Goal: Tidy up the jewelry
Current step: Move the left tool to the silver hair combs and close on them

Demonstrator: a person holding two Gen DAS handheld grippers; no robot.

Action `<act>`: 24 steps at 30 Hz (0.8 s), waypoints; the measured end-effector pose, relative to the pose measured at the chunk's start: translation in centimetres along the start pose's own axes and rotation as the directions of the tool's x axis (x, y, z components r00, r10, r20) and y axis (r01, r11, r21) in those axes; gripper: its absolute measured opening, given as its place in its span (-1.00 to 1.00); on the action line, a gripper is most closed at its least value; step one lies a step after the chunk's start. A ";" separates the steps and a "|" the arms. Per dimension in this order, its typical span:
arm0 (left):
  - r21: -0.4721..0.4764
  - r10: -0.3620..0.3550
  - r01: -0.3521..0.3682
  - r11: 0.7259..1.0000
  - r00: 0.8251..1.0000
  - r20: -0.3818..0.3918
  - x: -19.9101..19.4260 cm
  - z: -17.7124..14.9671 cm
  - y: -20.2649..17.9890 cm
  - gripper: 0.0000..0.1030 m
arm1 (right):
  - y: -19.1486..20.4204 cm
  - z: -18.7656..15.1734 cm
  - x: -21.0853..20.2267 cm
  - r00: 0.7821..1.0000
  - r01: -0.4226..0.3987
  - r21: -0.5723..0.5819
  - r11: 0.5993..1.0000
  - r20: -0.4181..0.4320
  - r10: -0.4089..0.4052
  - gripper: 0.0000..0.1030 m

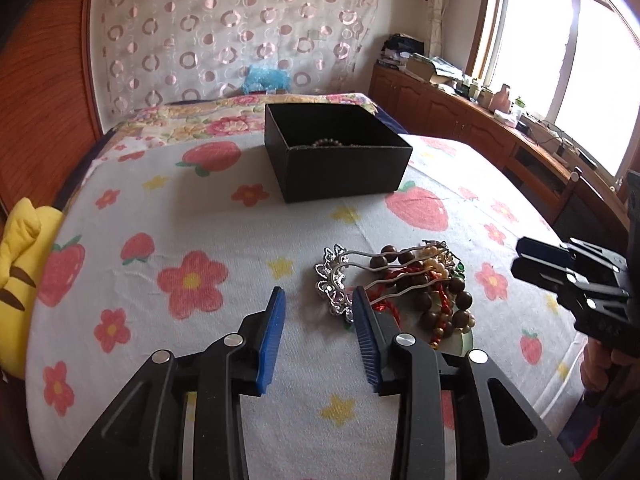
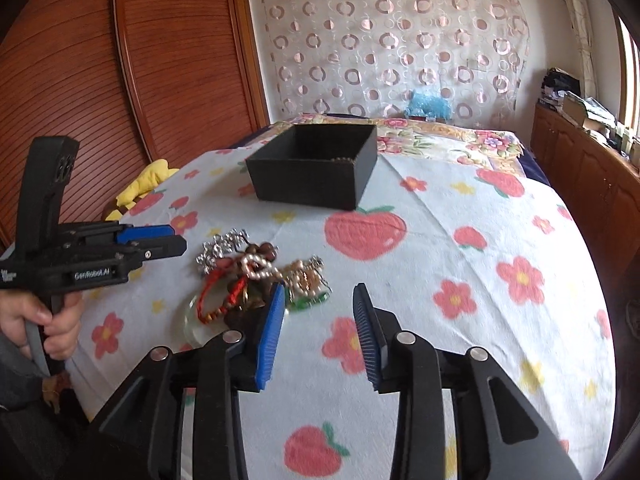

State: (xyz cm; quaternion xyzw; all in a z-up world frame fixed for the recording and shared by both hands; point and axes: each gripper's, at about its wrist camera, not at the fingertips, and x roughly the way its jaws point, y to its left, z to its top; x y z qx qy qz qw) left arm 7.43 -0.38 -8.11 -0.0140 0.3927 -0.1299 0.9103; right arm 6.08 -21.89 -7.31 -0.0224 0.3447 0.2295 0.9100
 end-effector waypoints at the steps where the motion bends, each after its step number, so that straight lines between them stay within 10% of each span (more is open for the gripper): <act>1: -0.009 -0.002 0.002 1.000 1.000 -0.007 0.3 0.0 0.1 -0.26 | -0.1 -0.2 0.0 1.000 0.000 0.003 1.000 -0.003 0.000 -0.25; 20: -0.102 -0.063 0.054 0.993 0.994 -0.084 4.2 2.0 0.3 -0.08 | 0.8 -2.1 0.7 1.000 -0.003 -0.005 1.000 -0.030 0.003 -0.23; 24: -0.085 -0.053 0.046 0.995 0.995 -0.084 4.2 1.8 -0.1 -0.44 | 0.7 -2.1 0.7 0.999 -0.007 0.000 1.000 -0.033 0.007 -0.23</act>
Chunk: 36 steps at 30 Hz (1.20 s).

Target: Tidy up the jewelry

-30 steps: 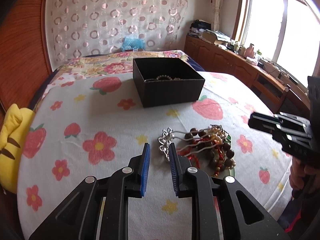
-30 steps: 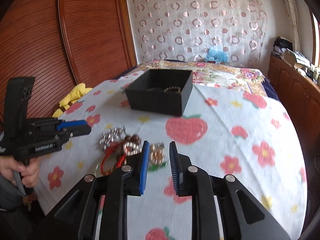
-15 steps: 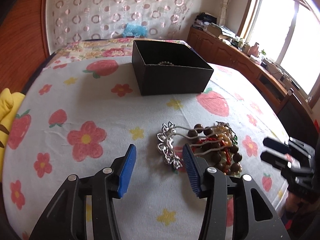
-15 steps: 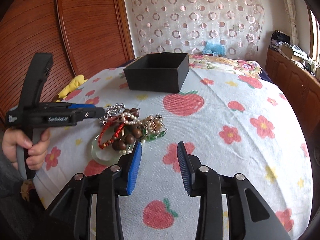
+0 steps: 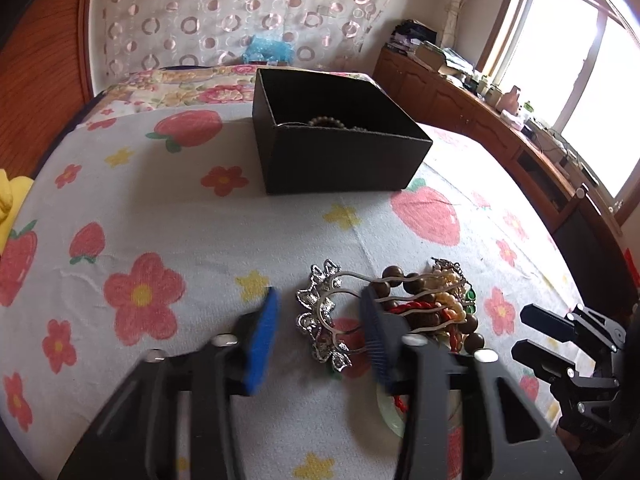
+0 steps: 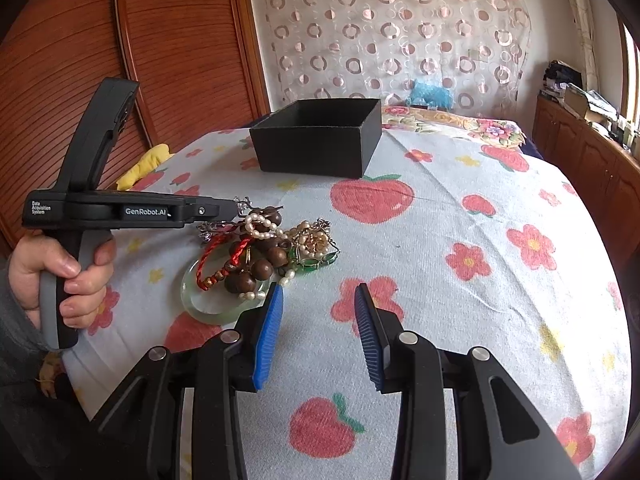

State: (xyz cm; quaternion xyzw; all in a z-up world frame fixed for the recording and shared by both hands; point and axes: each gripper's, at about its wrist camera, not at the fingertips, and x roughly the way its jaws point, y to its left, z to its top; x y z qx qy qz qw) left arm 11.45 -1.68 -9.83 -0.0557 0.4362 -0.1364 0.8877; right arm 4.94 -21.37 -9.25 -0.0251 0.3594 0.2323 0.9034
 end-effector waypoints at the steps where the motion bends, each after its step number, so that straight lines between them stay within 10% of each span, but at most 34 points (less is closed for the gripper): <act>1: -0.002 -0.001 0.001 1.000 1.000 0.000 0.0 0.0 0.0 -0.53 | 0.0 0.0 0.0 1.000 -0.001 0.001 1.000 -0.001 0.001 -0.23; 9: -0.022 0.001 0.000 1.000 0.998 0.067 -2.1 0.0 0.9 -0.94 | -0.3 0.0 0.2 1.000 0.002 0.005 1.000 -0.009 -0.002 -0.23; 24: 0.091 0.015 -0.040 0.995 0.965 0.261 -8.1 0.7 -2.7 -1.00 | -0.4 0.0 0.3 1.000 0.003 0.003 1.000 -0.012 -0.003 -0.23; 33: 0.055 0.042 -0.054 0.997 0.979 0.201 -6.6 0.9 -1.1 -1.00 | -0.4 0.0 0.3 1.000 0.005 0.001 1.000 -0.014 -0.005 -0.22; 36: 0.017 0.044 -0.047 0.999 0.989 0.139 -4.8 0.5 0.1 -0.27 | -0.5 0.0 0.3 1.000 0.003 0.004 1.000 -0.013 -0.003 -0.22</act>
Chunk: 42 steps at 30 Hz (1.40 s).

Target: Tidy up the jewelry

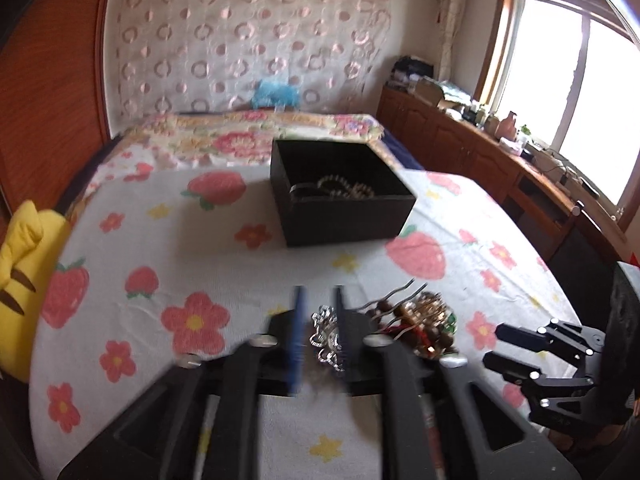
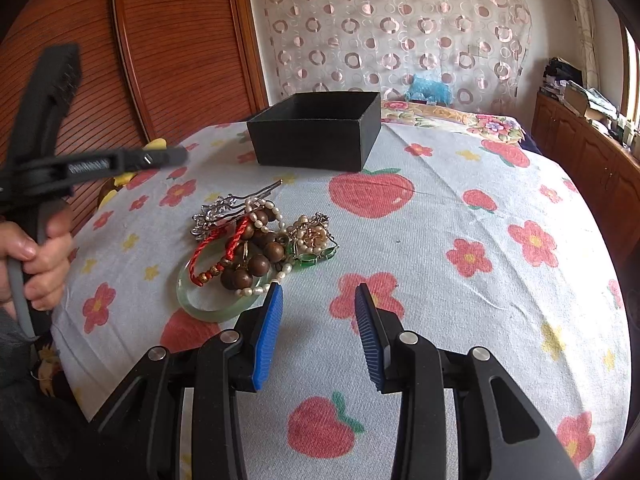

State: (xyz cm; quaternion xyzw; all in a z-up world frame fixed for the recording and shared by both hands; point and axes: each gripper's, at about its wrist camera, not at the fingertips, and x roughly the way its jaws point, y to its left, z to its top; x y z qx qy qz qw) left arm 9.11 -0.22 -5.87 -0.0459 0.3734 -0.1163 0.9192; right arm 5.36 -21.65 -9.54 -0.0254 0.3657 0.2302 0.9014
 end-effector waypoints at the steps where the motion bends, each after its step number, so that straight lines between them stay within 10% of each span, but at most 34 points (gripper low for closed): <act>1: -0.010 -0.005 0.005 1.000 1.000 -0.017 0.7 -0.2 0.3 -0.17 | 0.0 0.0 0.0 1.000 0.000 0.000 1.000 0.000 0.000 -0.22; 13: 0.046 0.023 -0.018 0.999 0.994 -0.111 4.5 -1.8 -0.6 -0.17 | -0.1 -0.1 0.1 1.000 -0.002 0.002 1.000 0.000 0.002 -0.22; 18: 0.088 0.023 -0.014 0.996 0.994 -0.105 4.3 -2.1 -1.3 -0.59 | -0.1 -0.2 0.1 1.000 -0.003 0.002 1.000 -0.001 0.003 -0.22; 42: 0.092 -0.041 0.031 0.995 0.993 0.111 -2.2 -0.3 -3.0 -0.98 | 0.1 -0.2 0.3 1.000 -0.002 -0.002 1.000 -0.008 0.002 -0.22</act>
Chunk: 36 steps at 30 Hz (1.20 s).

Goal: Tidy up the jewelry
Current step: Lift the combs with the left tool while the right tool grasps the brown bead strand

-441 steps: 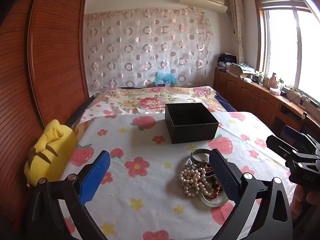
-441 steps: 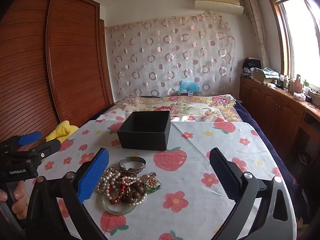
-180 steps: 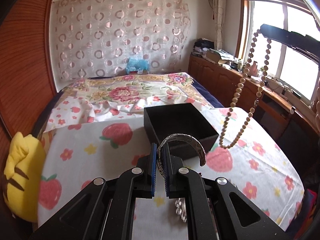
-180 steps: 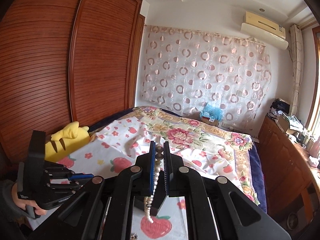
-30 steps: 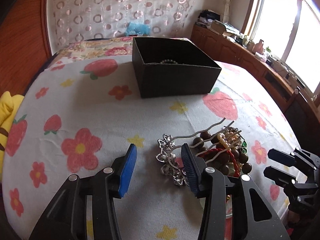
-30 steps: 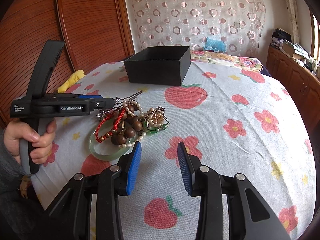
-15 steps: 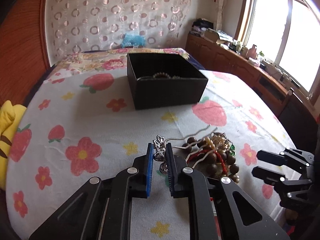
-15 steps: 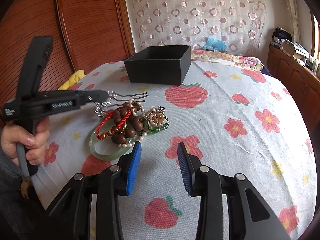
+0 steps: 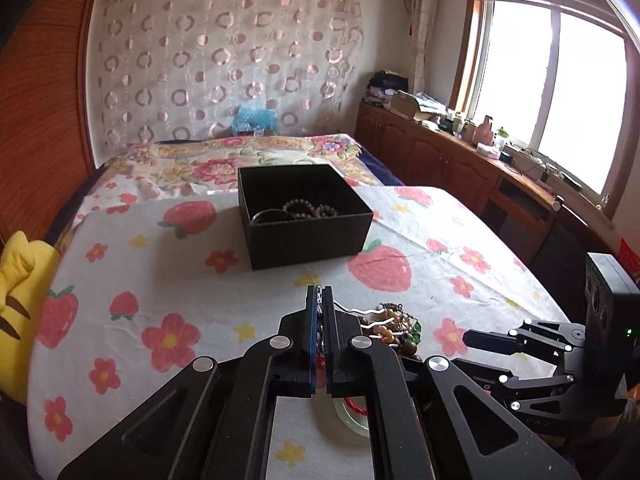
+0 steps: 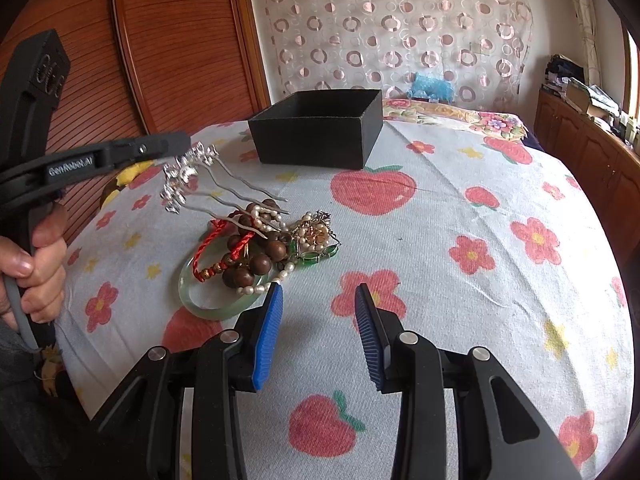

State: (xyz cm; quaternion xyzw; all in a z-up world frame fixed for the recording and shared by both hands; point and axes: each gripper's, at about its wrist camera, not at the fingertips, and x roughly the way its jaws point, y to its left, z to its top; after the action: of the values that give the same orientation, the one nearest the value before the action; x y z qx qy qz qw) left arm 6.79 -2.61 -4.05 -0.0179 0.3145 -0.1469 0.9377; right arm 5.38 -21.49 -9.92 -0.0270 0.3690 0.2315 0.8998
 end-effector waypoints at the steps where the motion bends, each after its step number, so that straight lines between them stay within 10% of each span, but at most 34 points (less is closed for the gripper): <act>1: 0.004 0.008 -0.008 1.000 1.000 0.010 -0.3 0.1 0.0 -0.98 | 0.1 0.0 0.0 1.000 0.002 -0.002 1.000 0.001 -0.002 -0.22; 22: -0.007 0.108 -0.108 0.994 0.990 0.086 -3.3 0.8 3.4 -0.98 | 4.7 5.7 3.9 0.996 -0.081 -0.137 0.987 -0.048 0.075 -0.23; 29: -0.011 0.109 -0.108 0.994 0.990 0.085 -3.4 0.6 3.7 -0.98 | 3.6 6.3 4.9 0.994 -0.084 -0.116 0.990 -0.082 0.075 -0.89; 36: -0.010 0.112 -0.111 0.994 0.989 0.092 -3.7 0.7 3.7 -0.98 | 2.5 8.1 1.7 0.998 -0.062 -0.113 0.992 0.013 0.063 -0.89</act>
State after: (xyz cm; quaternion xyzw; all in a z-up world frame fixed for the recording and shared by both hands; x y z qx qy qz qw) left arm 5.40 1.91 -1.80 -0.0095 0.2718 -0.0925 0.9579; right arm 10.61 -16.86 -4.86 -0.0643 0.3484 0.2802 0.8921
